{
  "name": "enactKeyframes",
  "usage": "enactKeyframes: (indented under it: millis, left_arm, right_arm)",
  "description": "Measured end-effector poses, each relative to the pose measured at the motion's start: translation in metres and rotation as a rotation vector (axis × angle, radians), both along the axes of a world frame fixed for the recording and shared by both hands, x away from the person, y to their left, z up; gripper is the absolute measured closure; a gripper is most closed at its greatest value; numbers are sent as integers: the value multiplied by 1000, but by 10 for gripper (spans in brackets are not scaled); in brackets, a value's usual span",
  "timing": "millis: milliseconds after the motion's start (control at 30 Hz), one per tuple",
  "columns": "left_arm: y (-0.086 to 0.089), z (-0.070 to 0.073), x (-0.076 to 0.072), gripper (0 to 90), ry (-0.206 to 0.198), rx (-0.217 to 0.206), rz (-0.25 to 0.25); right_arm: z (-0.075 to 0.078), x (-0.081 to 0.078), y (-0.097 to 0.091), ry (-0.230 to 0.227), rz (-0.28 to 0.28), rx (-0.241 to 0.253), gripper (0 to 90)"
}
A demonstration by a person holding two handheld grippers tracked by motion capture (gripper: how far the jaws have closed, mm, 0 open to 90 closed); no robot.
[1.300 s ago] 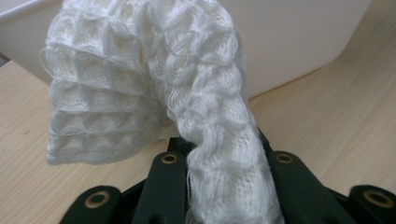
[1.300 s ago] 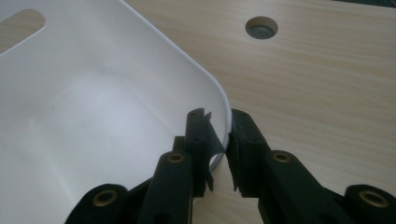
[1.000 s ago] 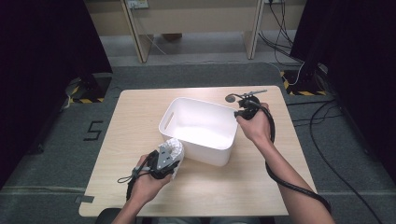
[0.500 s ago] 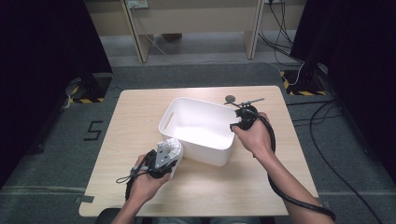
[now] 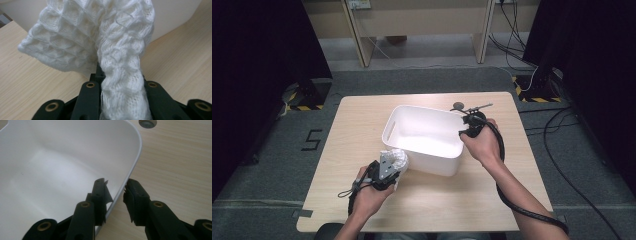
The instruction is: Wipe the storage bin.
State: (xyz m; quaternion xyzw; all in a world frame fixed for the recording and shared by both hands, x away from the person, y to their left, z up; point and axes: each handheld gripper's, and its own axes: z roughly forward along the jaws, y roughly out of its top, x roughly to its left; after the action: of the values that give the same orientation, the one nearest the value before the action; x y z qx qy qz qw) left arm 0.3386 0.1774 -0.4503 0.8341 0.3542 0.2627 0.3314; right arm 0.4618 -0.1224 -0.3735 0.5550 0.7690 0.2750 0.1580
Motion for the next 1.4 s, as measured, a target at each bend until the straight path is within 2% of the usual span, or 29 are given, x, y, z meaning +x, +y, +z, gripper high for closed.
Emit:
enactKeyframes:
  millis: [100, 233, 400, 500, 567, 767, 1033, 1300, 1400]
  left_arm:
    - [0, 0, 0, 751, -11, 0, -9]
    - [-2, -1, -4, 749, 10, -35, 7]
    - [-3, -3, -6, 749, 8, -35, 1]
    - [-2, -4, -6, 749, 6, -49, 12]
    - [-1, -5, -6, 749, 3, -58, 23]
    - [2, -6, -5, 751, -7, -76, 52]
    - [-1, -6, -5, 750, -6, -77, 45]
    - [-2, -5, -3, 751, -2, -76, 47]
    - [-2, -5, -3, 750, -1, -76, 46]
  right_arm:
    - [0, 6, -1, -3, 1, 1, 743]
    - [0, 13, -2, -22, 6, -4, 778]
    - [-1, 21, -3, -43, 23, -15, 806]
    - [-3, 26, -4, -65, 37, -10, 806]
    - [-4, 26, -6, -84, 41, 12, 794]
    - [-6, 12, -9, -113, 43, 43, 732]
    - [-10, -9, -14, -147, 63, 66, 735]
    - [-15, -14, -15, -169, 72, 76, 734]
    - [-15, -16, -14, -167, 73, 62, 727]
